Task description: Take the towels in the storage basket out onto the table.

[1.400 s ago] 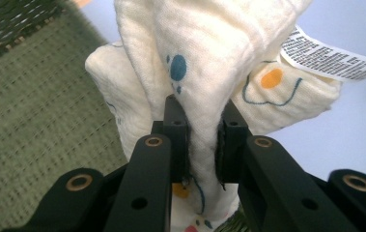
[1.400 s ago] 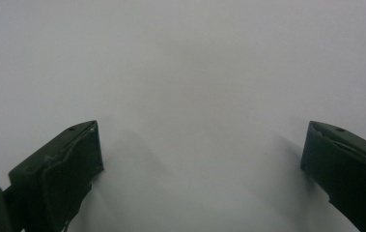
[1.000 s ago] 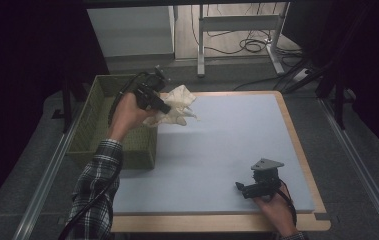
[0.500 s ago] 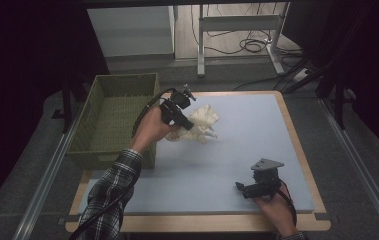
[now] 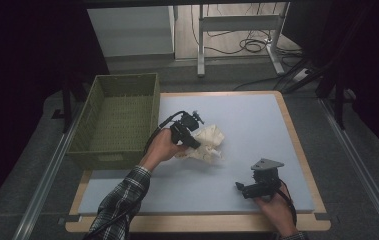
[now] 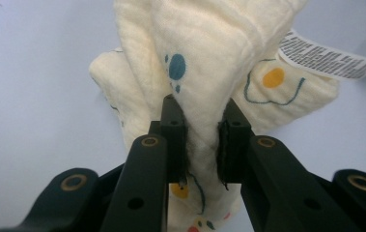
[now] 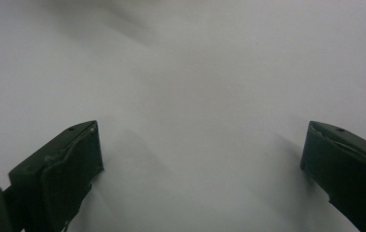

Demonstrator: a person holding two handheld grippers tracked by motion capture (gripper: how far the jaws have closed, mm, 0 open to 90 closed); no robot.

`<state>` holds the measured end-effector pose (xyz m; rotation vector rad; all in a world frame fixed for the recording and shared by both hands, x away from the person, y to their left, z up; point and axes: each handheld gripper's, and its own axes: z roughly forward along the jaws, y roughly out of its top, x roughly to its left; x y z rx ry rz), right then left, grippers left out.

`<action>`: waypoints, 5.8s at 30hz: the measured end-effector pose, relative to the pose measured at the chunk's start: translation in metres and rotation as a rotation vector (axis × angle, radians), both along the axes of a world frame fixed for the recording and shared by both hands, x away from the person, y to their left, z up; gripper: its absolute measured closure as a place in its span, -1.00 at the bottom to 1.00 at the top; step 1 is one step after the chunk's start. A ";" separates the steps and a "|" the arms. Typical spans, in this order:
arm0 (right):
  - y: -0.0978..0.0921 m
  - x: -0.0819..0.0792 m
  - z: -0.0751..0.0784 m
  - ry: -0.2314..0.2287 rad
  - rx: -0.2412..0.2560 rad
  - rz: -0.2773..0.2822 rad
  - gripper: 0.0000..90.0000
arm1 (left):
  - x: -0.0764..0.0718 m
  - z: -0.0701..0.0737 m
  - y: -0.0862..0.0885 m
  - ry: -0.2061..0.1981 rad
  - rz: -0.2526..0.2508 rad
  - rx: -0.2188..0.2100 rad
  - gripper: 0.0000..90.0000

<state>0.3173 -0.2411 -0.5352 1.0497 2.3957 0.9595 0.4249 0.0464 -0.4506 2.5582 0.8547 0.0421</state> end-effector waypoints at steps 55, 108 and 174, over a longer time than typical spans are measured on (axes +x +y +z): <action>0.047 0.064 0.022 0.090 0.115 0.250 0.24 | -0.058 -0.046 0.028 -0.136 0.037 -0.161 0.09; -0.019 0.041 0.053 0.042 0.092 0.155 0.93 | -0.043 -0.051 0.027 -0.179 0.116 -0.210 0.94; -0.091 -0.040 0.039 0.134 0.061 0.076 0.90 | -0.144 -0.068 0.048 -0.094 0.026 -0.291 0.63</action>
